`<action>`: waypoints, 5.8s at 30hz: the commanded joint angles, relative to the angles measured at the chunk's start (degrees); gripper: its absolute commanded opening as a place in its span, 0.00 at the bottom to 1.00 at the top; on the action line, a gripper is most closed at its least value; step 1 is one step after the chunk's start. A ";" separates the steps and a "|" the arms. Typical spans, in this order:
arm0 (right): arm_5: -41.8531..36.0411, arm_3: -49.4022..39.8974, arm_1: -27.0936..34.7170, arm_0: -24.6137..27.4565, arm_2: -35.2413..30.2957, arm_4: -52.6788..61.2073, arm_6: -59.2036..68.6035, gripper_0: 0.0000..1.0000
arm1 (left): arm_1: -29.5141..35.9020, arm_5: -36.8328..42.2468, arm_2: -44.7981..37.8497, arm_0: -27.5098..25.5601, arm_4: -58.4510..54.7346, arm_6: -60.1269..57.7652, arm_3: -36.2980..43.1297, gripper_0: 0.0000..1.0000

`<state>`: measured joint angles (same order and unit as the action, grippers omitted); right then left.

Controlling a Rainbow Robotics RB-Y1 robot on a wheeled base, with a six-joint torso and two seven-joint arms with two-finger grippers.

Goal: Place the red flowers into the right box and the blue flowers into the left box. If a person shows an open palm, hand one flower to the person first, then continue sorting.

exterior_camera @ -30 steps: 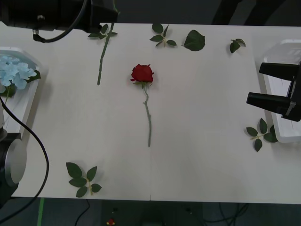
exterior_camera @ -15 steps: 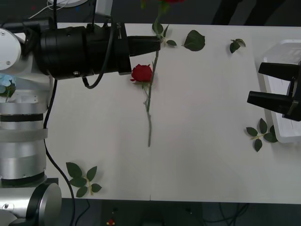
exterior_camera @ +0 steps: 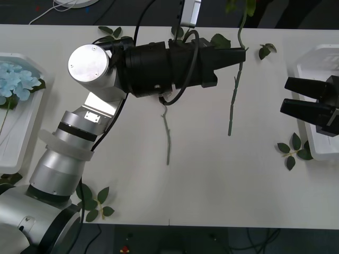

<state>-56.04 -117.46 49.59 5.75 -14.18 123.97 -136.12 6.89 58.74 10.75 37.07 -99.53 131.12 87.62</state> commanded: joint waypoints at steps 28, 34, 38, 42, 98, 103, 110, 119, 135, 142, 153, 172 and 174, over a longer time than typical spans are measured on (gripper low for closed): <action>5.15 4.87 -1.52 -12.52 15.68 1.98 1.47 1.00 | 1.11 -2.31 4.54 3.01 -8.58 3.79 0.01 0.00; 5.15 4.87 -2.04 -13.05 16.38 2.06 1.29 0.15 | 1.11 -2.31 5.07 2.83 -9.10 3.79 0.01 0.00; 5.15 4.87 -2.13 -13.05 16.47 1.98 1.12 0.00 | 1.11 -2.31 5.24 2.48 -9.63 3.79 0.01 0.00; 5.06 4.78 -2.39 -13.05 16.47 1.98 0.94 0.00 | 1.20 -2.31 5.24 2.13 -10.07 3.97 0.01 0.00; 4.98 4.87 -2.57 -13.05 16.38 2.42 0.15 0.00 | 1.20 -2.31 5.51 2.13 -10.16 4.06 0.01 1.00; 5.33 4.78 -2.57 -13.05 15.15 1.54 0.15 0.00 | 1.20 -2.31 5.51 2.13 -10.16 4.06 0.01 1.00; 6.21 5.22 0.59 -12.52 8.91 -7.43 2.61 0.00 | 1.20 -2.31 5.51 2.13 -10.16 4.06 0.01 1.00; 6.21 7.33 6.13 -9.00 -0.67 -22.46 15.88 0.00 | 1.20 -2.31 5.51 2.13 -10.16 4.06 0.01 1.00; 6.12 21.66 14.74 -2.15 -7.44 -42.50 35.66 0.00 | 13.06 -7.06 7.70 5.73 -13.59 -5.79 -1.92 1.00; 6.03 27.37 15.10 -3.38 -5.86 -53.66 41.55 0.00 | 21.06 -17.43 14.82 12.94 -6.38 -20.90 -1.92 1.00; 7.26 42.75 13.69 -16.21 4.34 -69.04 46.20 0.00 | 30.90 -22.09 30.29 26.30 11.90 -67.84 -2.01 1.00; 17.02 55.59 9.73 -26.32 15.85 -85.83 48.05 0.00 | 27.39 20.45 28.18 31.05 42.05 -114.42 -1.48 1.00; 17.02 55.67 9.73 -25.88 15.85 -86.79 48.05 0.00 | 25.37 20.45 28.27 29.29 47.06 -119.69 -1.48 1.00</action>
<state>-39.66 -61.85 59.57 -19.10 0.82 38.68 -90.87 35.53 78.55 40.39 67.62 -57.37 19.75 84.91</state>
